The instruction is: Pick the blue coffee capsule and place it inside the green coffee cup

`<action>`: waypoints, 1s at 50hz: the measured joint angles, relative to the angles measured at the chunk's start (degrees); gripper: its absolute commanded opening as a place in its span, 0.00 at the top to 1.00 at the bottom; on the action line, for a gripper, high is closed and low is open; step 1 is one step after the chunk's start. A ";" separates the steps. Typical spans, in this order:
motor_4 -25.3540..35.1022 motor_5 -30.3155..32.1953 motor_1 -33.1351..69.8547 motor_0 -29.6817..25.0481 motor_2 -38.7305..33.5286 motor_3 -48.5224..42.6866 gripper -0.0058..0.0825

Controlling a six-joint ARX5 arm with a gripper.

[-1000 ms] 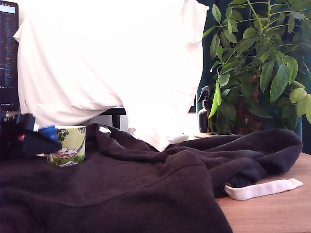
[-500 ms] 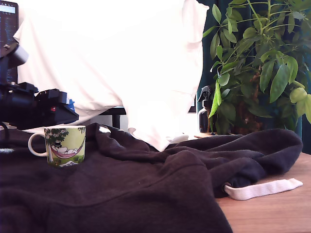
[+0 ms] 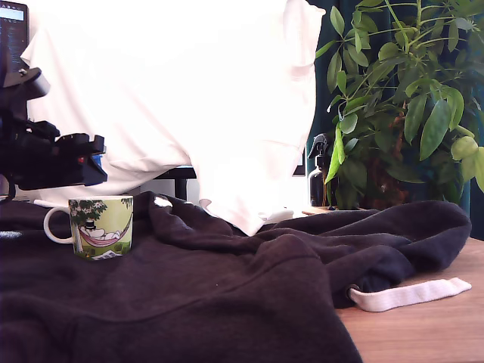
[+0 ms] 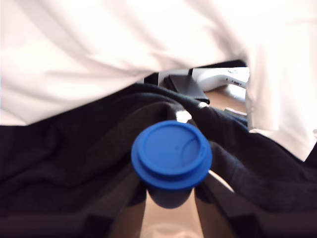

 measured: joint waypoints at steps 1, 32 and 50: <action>0.00 0.00 0.00 0.00 0.04 -0.39 0.87; 0.48 0.81 0.00 -0.09 0.07 -3.76 0.13; 0.98 1.14 -0.02 -0.33 0.09 -3.74 0.13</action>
